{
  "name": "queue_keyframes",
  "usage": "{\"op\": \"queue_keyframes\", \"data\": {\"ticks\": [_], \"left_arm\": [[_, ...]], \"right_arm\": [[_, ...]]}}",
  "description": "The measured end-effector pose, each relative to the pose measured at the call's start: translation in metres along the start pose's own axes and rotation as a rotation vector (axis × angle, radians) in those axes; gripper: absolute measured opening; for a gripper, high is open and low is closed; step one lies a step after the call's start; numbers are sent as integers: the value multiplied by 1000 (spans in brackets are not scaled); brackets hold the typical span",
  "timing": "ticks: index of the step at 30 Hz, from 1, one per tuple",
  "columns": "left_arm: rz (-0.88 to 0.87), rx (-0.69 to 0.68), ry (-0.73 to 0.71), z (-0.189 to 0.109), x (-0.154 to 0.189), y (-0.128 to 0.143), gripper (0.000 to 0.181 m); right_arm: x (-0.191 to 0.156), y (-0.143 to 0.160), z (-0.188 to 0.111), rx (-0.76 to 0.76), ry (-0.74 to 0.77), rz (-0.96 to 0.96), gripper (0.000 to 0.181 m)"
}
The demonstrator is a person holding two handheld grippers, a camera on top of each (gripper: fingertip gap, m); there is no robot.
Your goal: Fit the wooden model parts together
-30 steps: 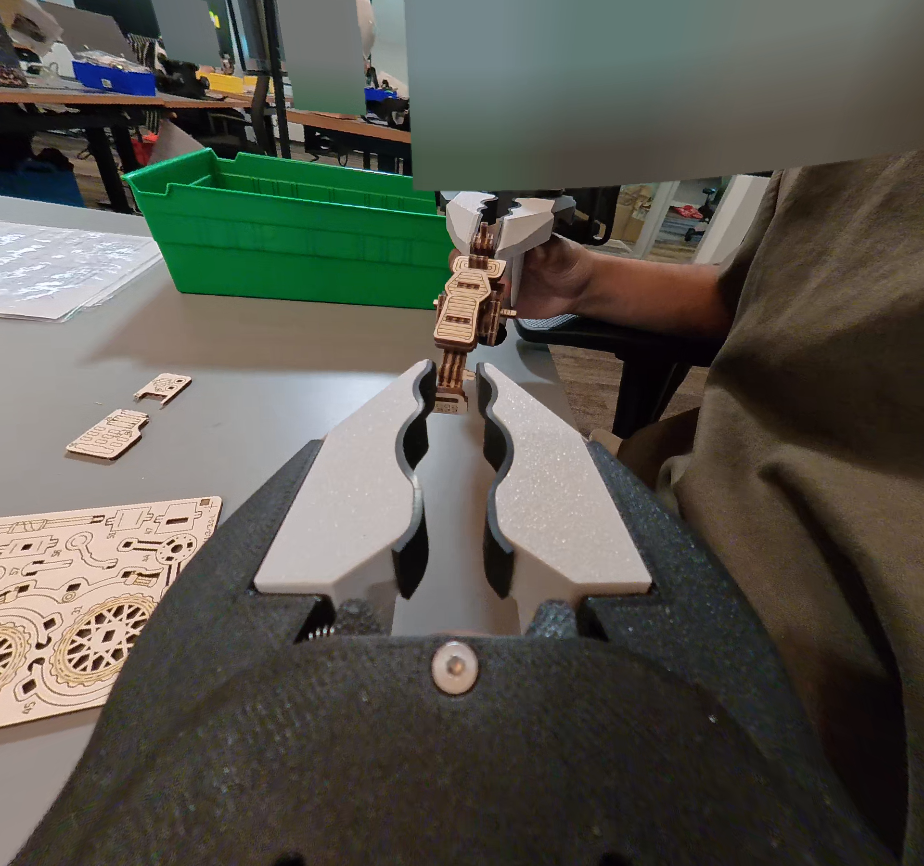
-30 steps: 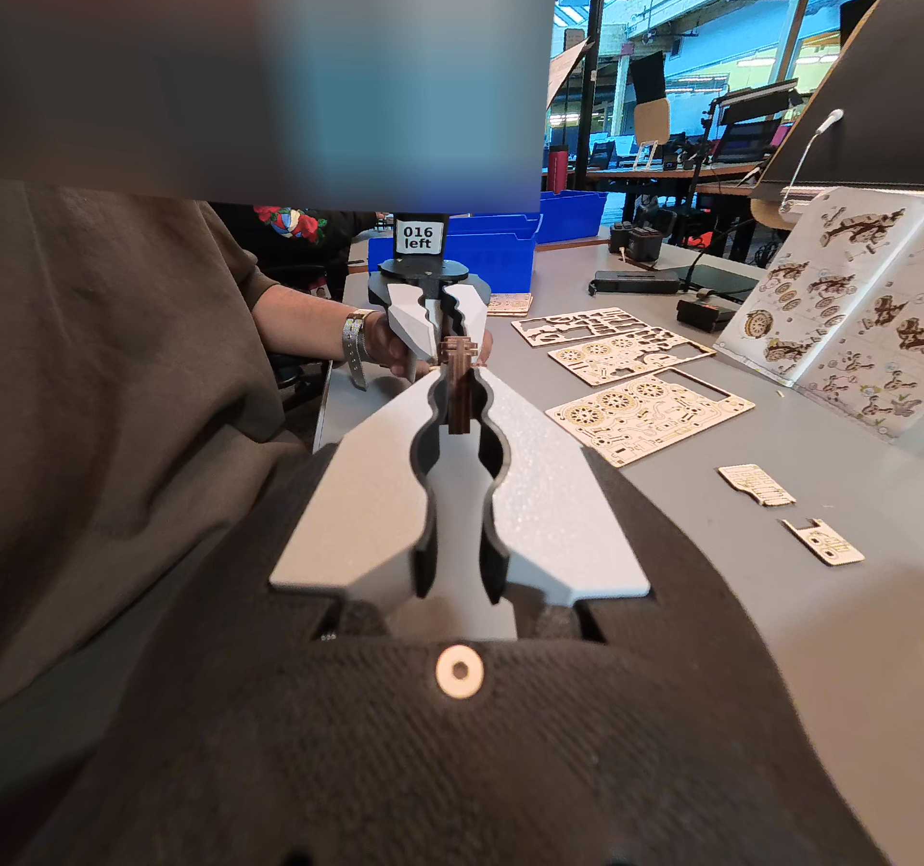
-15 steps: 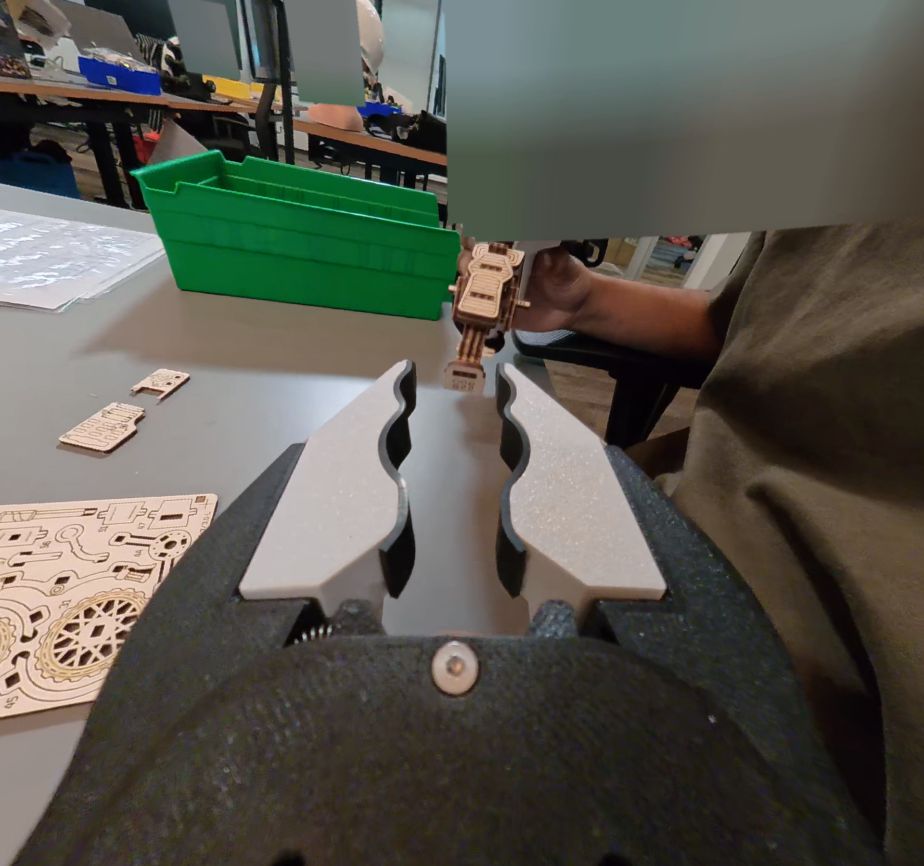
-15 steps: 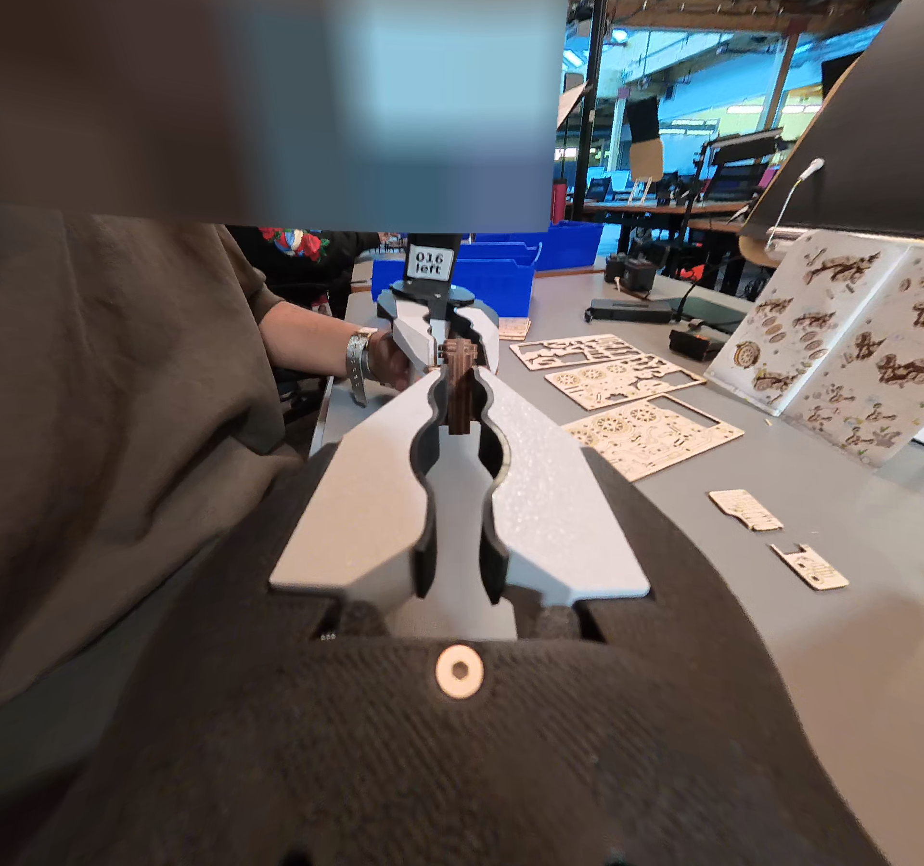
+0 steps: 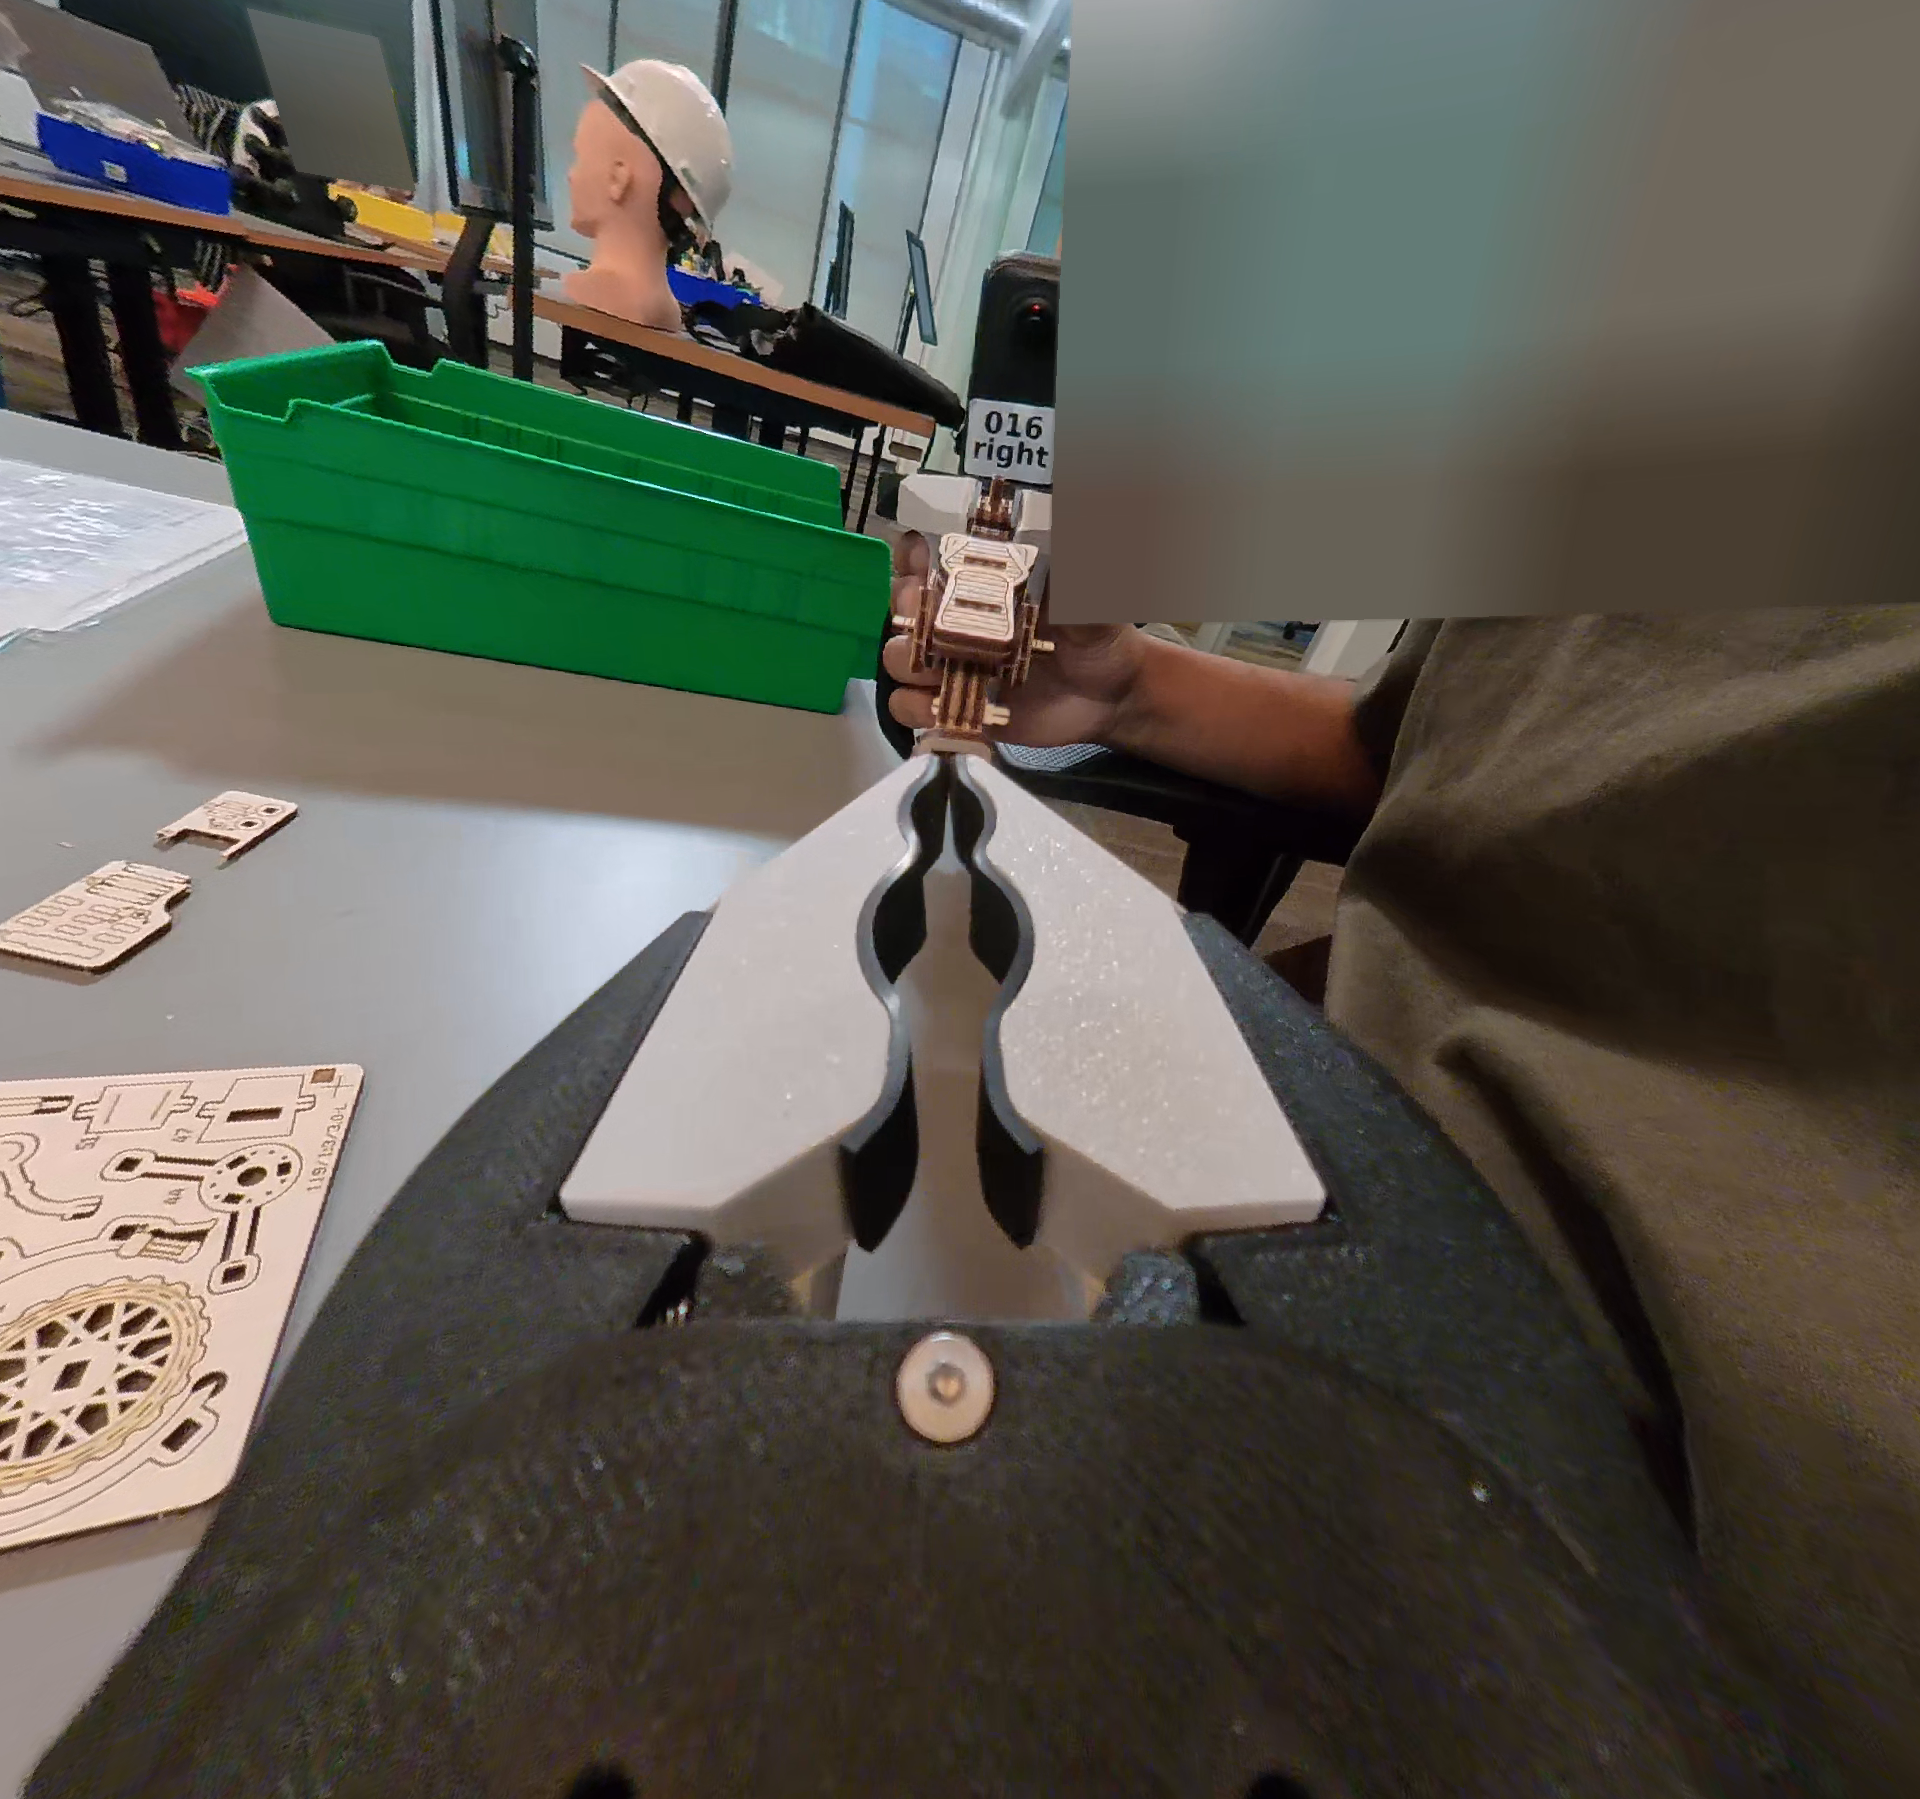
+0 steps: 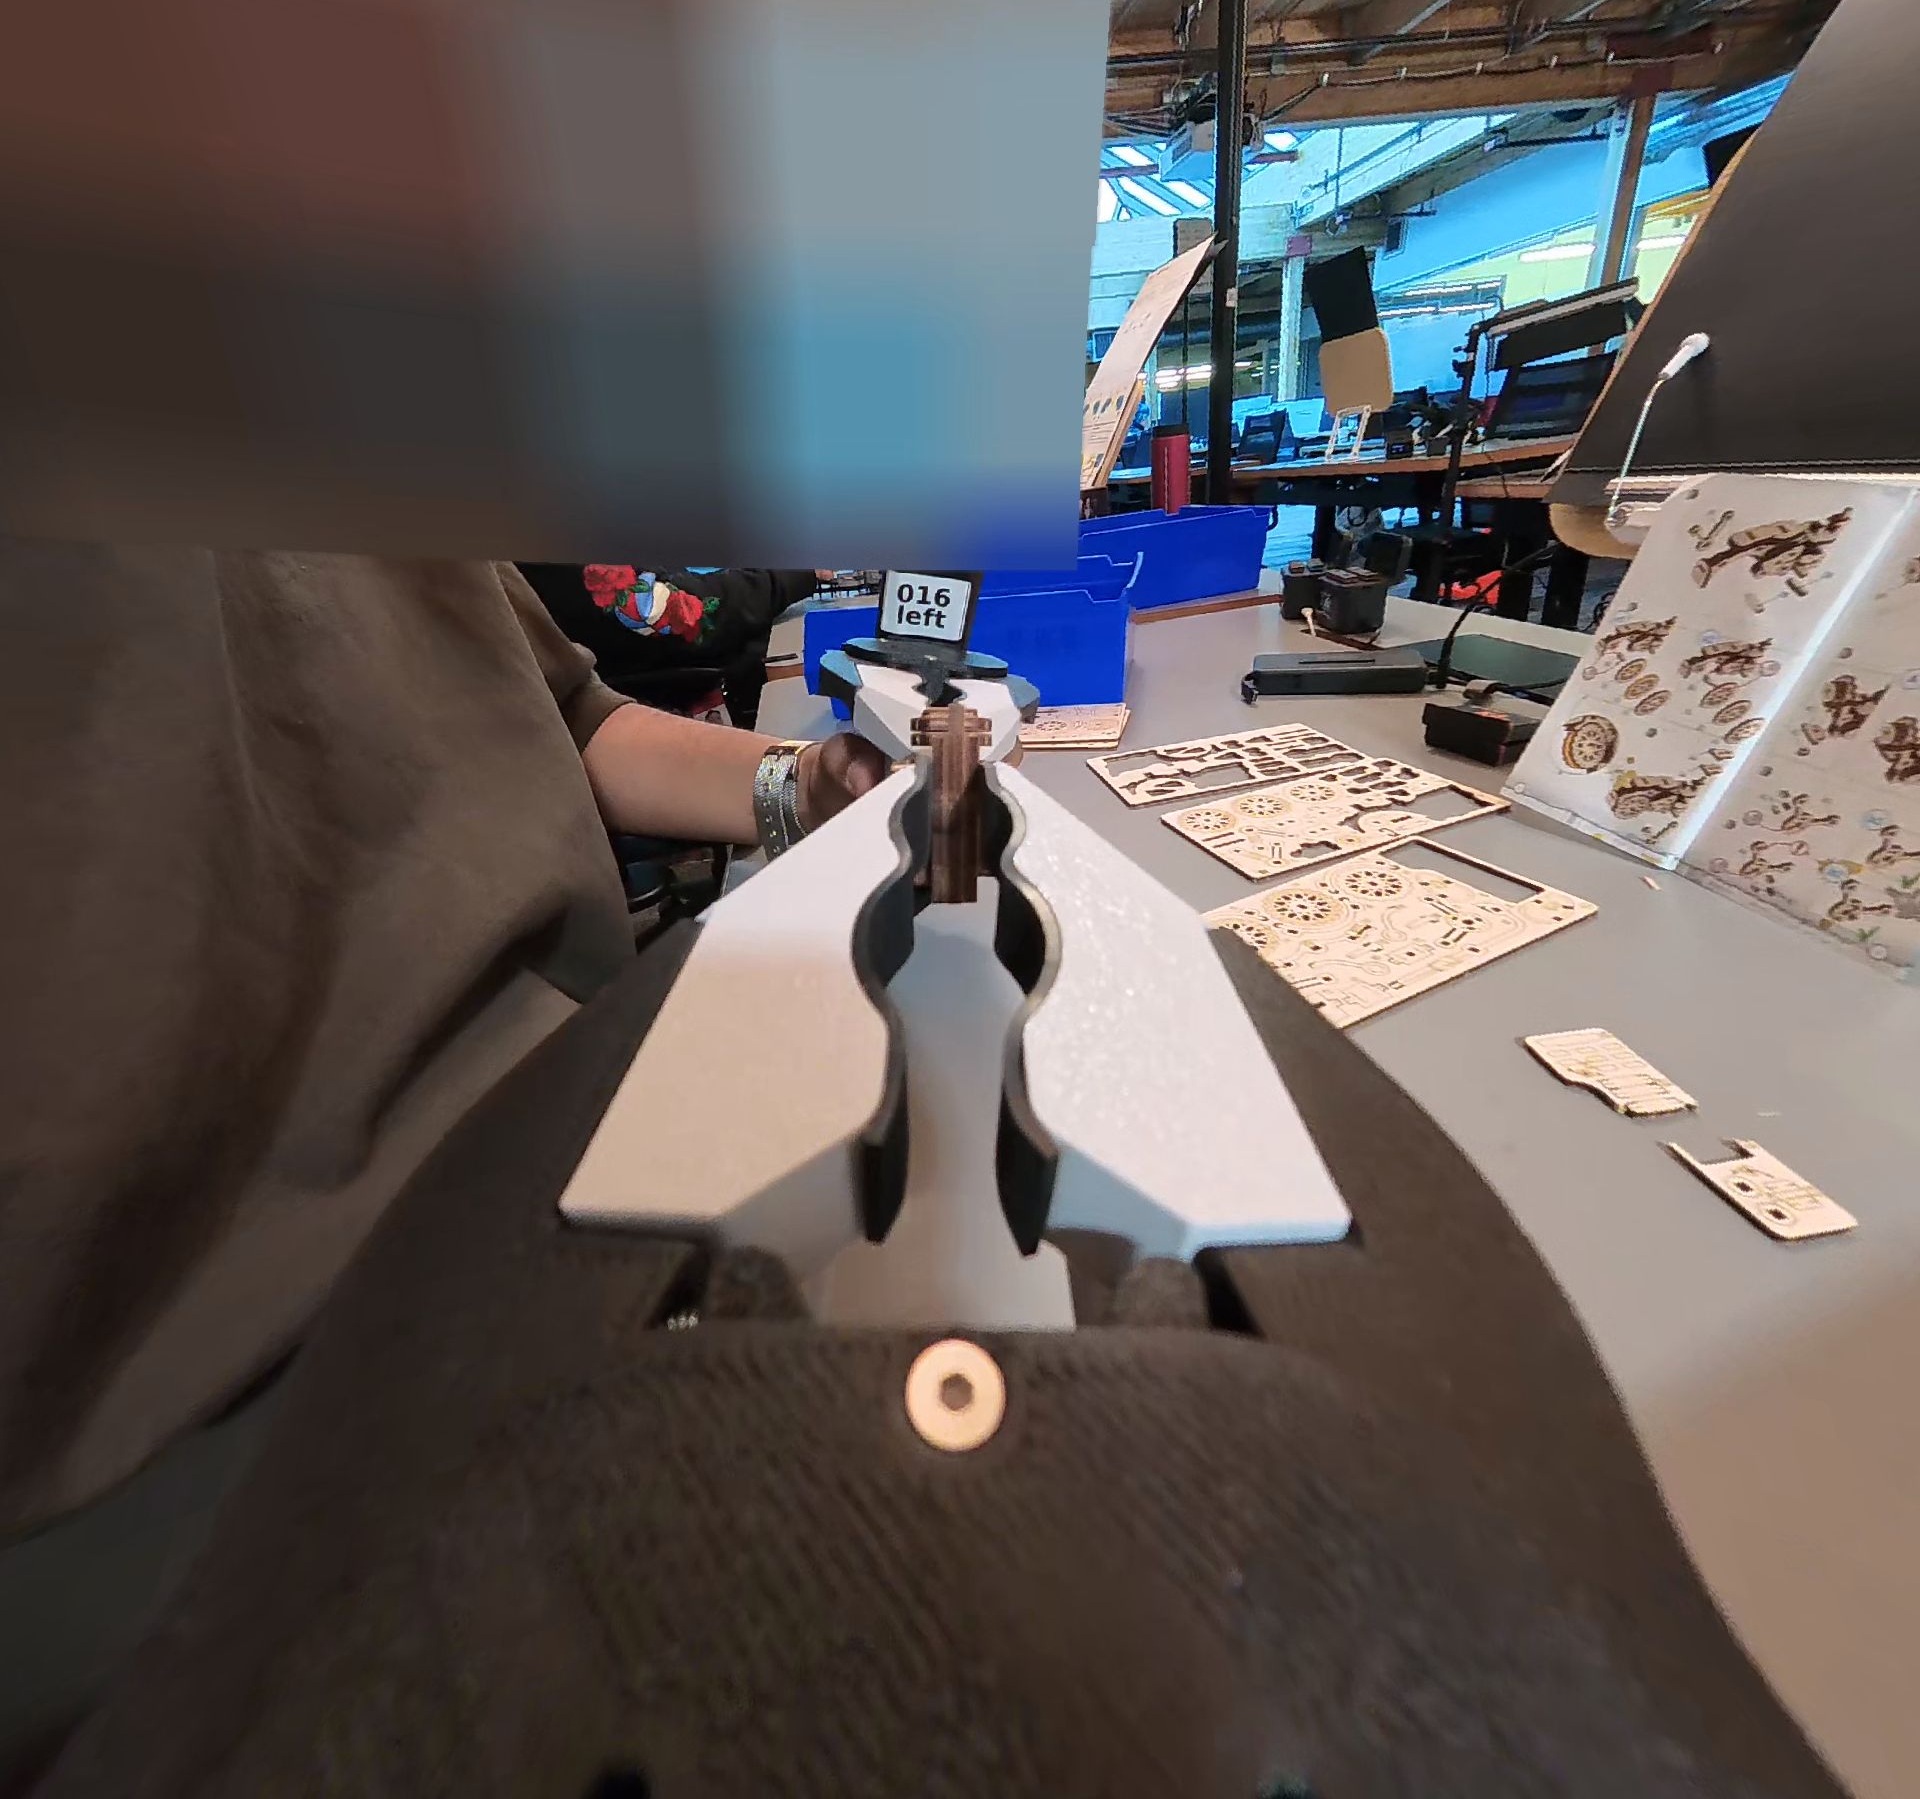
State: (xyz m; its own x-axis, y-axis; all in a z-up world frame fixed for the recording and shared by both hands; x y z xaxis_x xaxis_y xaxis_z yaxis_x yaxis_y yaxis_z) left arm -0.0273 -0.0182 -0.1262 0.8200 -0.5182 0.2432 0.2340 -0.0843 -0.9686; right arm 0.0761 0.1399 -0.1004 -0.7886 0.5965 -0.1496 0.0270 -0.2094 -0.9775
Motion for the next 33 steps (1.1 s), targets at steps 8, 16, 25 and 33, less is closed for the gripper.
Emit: {"op": "queue_keyframes", "data": {"ticks": [8,16,25,33], "left_arm": [[-16,-8,25,1,2,2,0],[-11,-68,35,1,2,8,0],[28,-206,19,8,3,24,0],[-2,-174,6,10,0,22,0]], "right_arm": [[0,1,0,-1,-14,20,6],[1,6,1,-19,-33,83,6],[4,12,2,-53,-42,138,6],[7,9,0,-26,-16,140,6]]}}
Point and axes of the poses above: each gripper's, where its closed fingertips meet, z out along the fingers, y out of its underside, x = y × z across the jaws, the point moved 6 cm from there along -z, back along the fingers, and after that the axes turned 2 degrees about z, right-handed, at the moved point
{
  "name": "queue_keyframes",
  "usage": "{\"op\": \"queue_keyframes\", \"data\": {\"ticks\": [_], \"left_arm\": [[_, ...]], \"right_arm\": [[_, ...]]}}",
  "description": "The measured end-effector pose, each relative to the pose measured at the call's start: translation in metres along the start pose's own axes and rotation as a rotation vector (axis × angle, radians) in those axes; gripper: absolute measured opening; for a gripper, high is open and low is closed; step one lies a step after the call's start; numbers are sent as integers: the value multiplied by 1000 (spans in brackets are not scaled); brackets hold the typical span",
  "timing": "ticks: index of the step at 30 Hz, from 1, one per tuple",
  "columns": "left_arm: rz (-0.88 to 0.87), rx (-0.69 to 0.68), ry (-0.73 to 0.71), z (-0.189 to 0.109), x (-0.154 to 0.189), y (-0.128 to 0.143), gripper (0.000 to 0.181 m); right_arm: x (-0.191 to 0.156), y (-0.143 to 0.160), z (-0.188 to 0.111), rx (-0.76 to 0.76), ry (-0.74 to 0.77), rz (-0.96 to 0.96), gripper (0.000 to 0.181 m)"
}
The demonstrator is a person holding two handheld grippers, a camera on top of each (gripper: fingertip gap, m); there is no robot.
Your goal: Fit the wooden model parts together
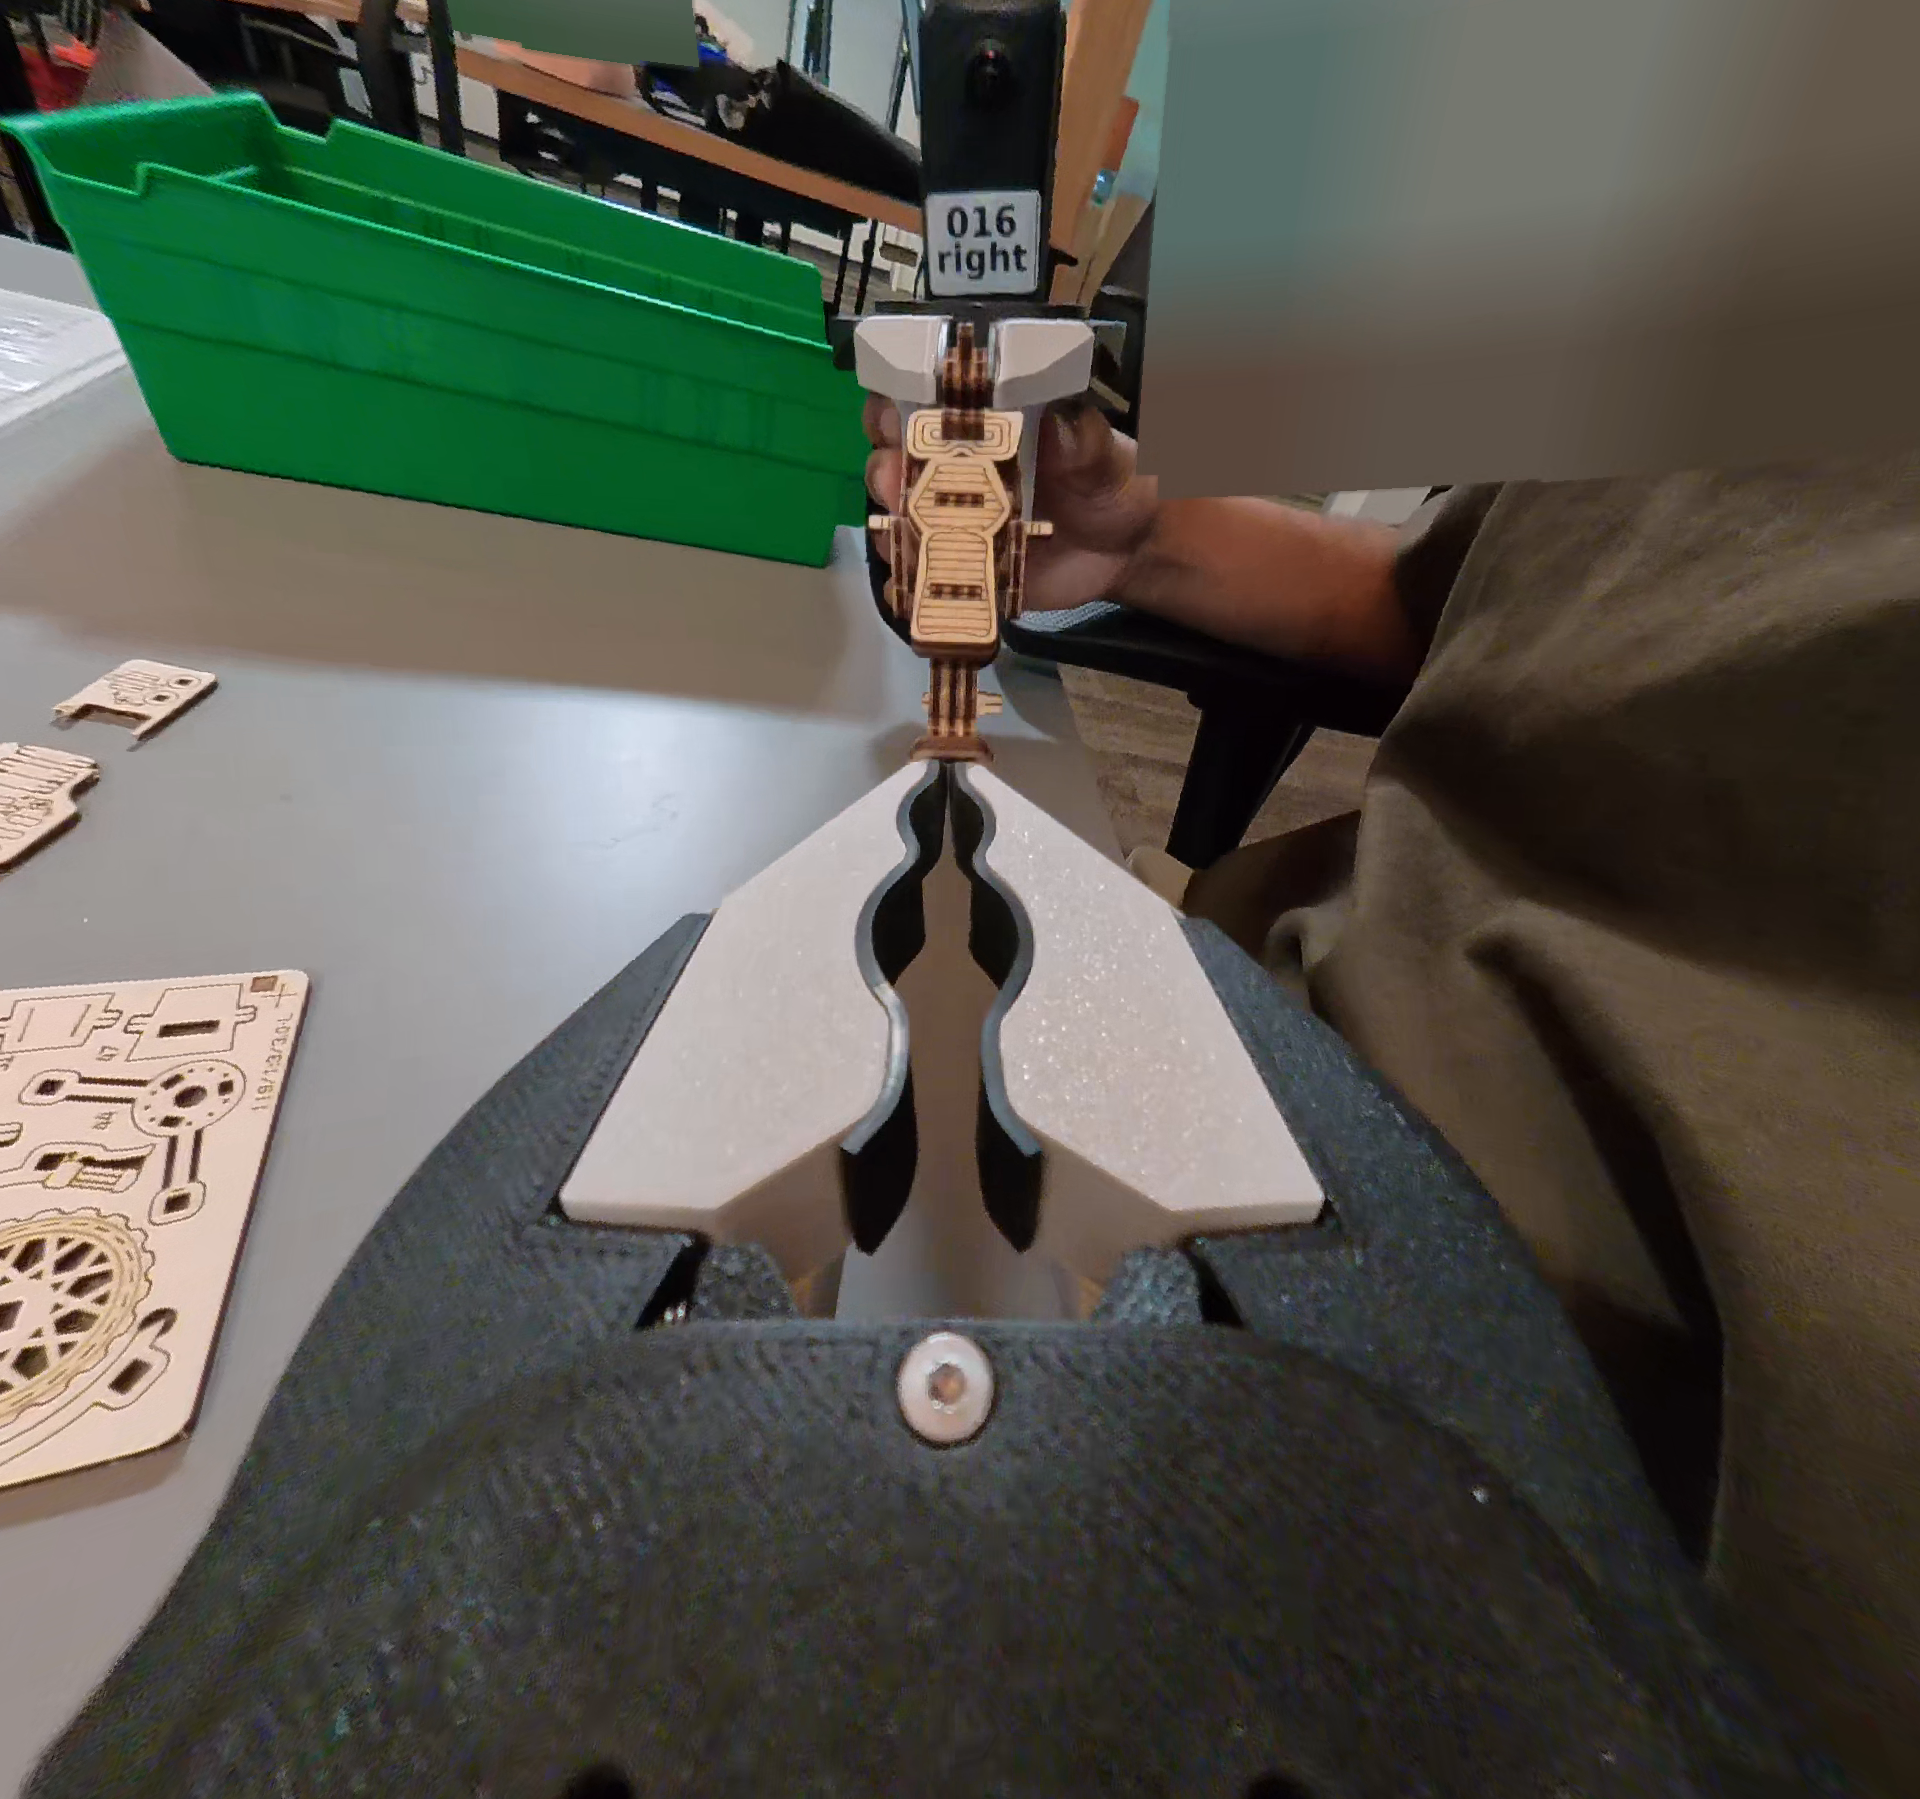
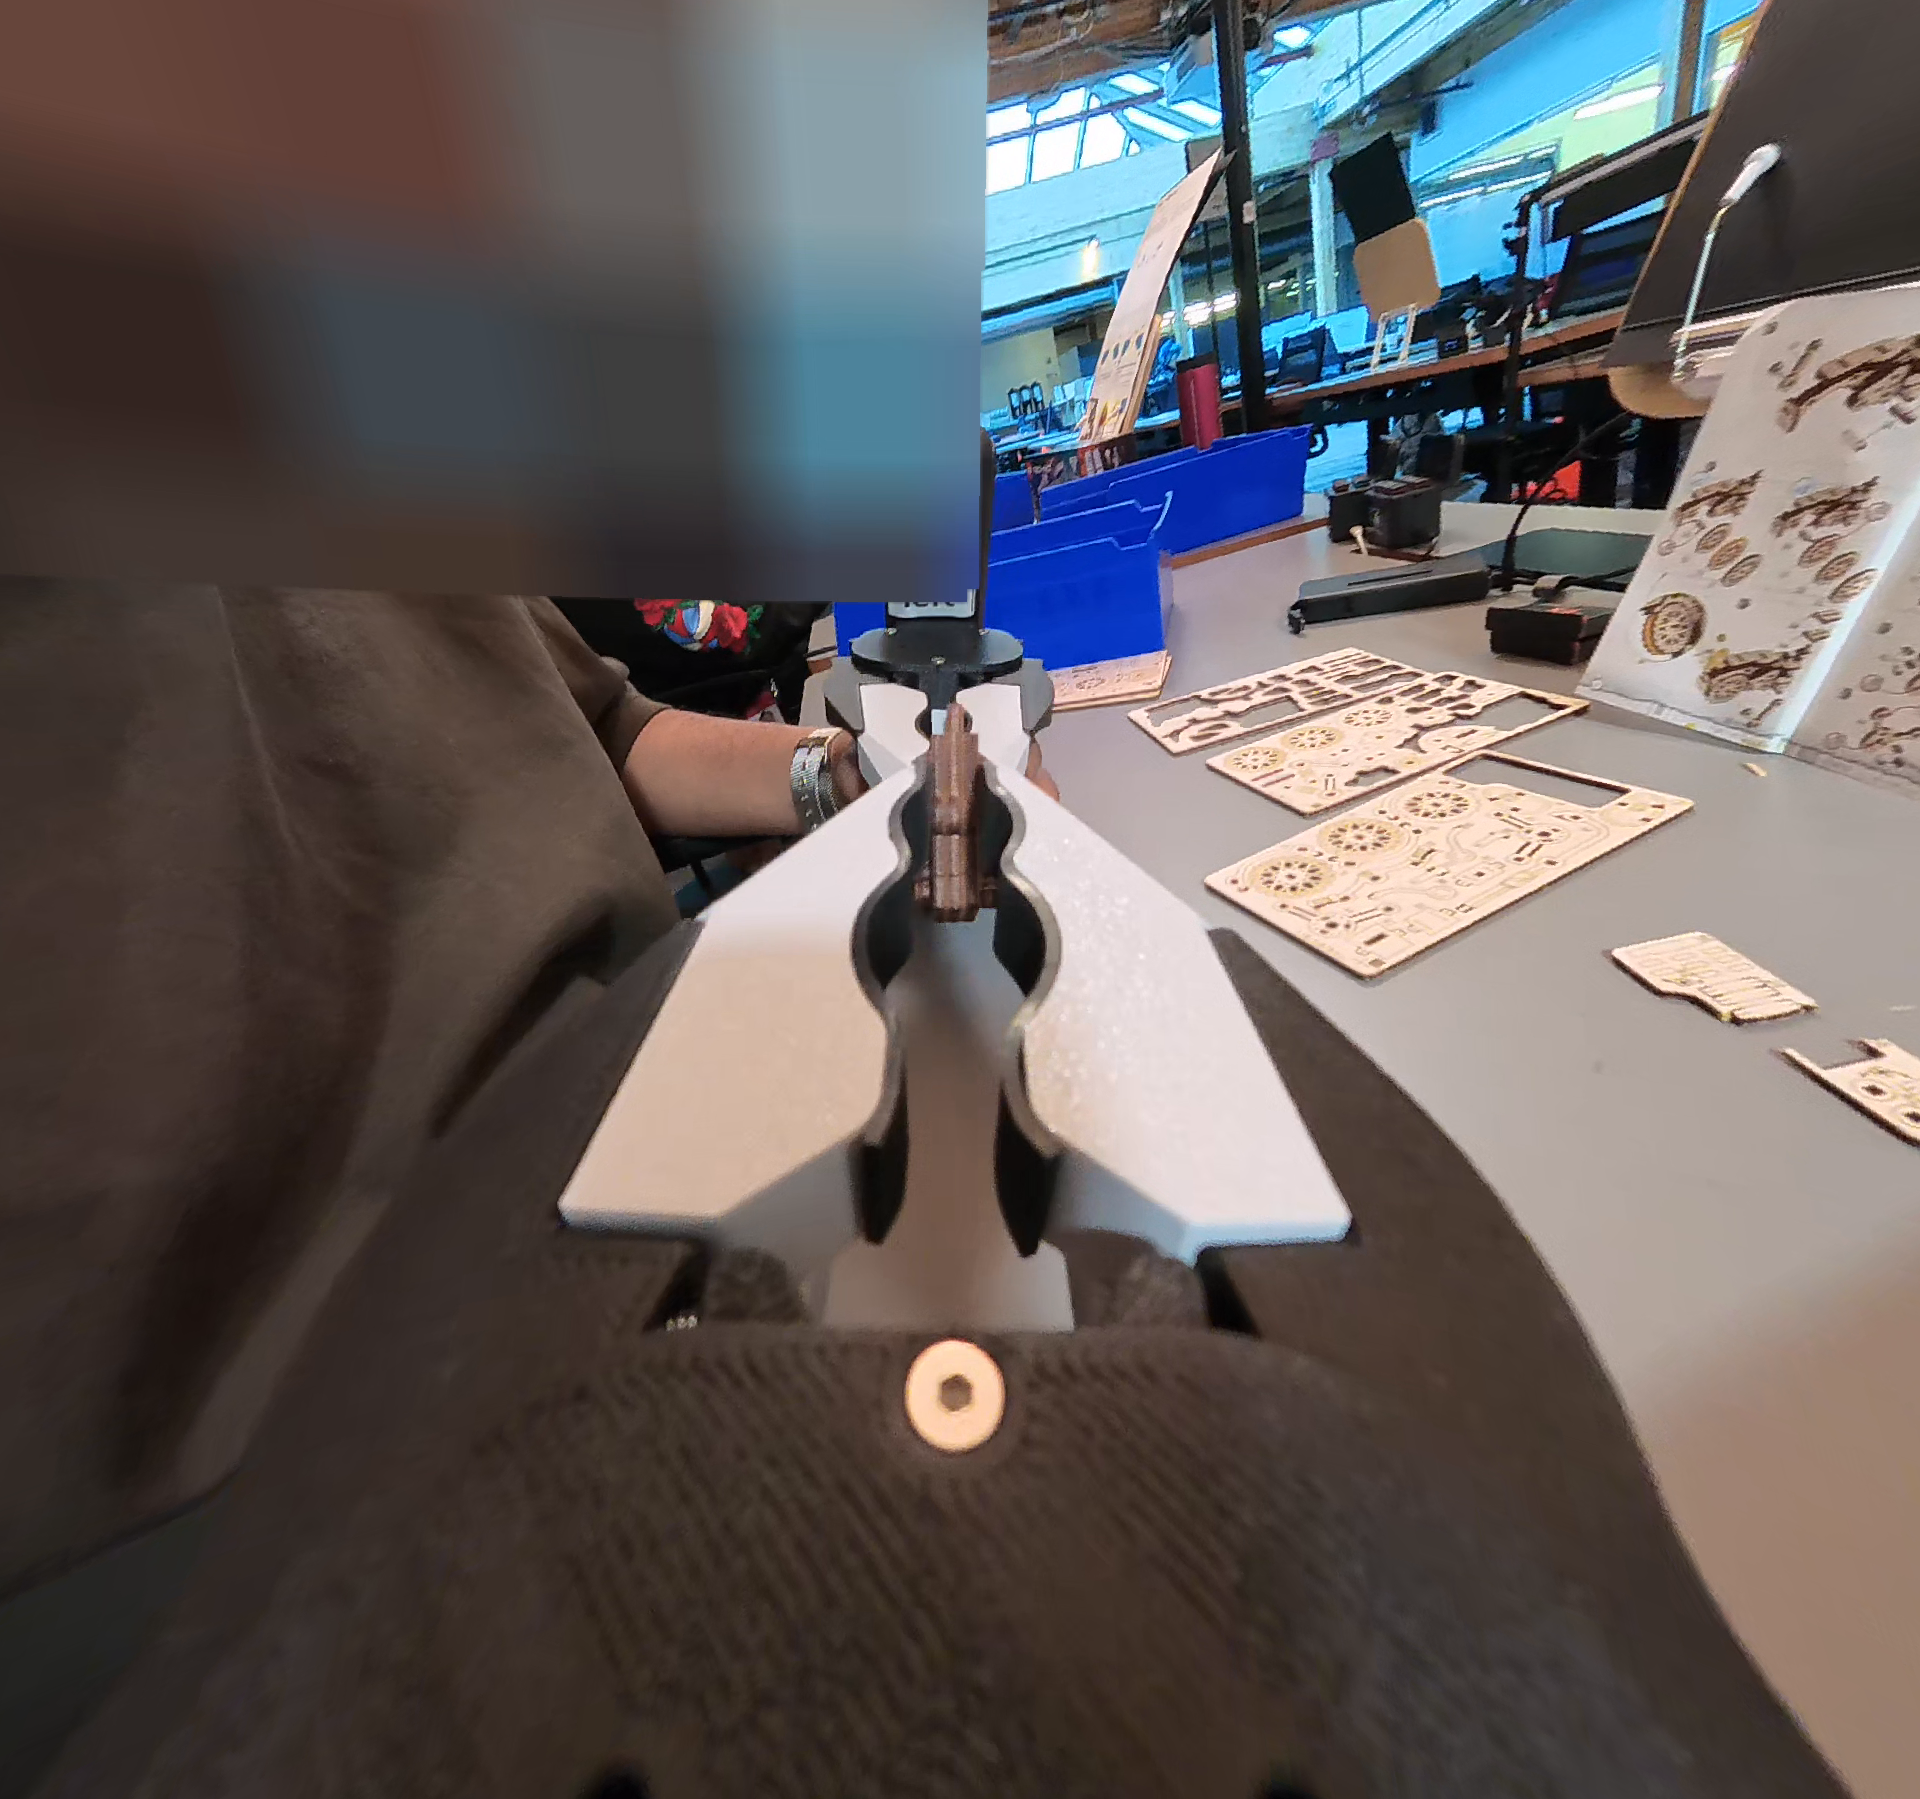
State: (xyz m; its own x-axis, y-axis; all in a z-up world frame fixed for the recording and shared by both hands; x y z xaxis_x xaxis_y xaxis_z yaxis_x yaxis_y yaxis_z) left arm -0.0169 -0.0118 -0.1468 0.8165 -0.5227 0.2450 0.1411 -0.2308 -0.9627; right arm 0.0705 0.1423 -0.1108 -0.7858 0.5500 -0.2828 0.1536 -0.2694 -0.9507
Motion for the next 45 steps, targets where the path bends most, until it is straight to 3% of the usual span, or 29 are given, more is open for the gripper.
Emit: {"op": "queue_keyframes", "data": {"ticks": [12,15,18,45], "left_arm": [[-45,-34,35,8,3,6,33],[-44,-4,40,8,5,2,30],[-35,24,32,6,5,-1,15],[-40,33,28,-1,2,-5,13]], "right_arm": [[-2,-2,2,18,1,-10,6],[-3,-2,3,18,-3,-11,6],[-3,-2,3,22,-6,-10,6],[0,2,3,-14,7,-8,6]]}}
Point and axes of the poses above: each gripper's, where its closed fingertips meet, z out along the fingers, y out of its underside, x = y × z across the jaws, the point moved 6 cm from there along -z, back along the fingers, and after that the axes turned 2 degrees about z, right-handed, at the moved point
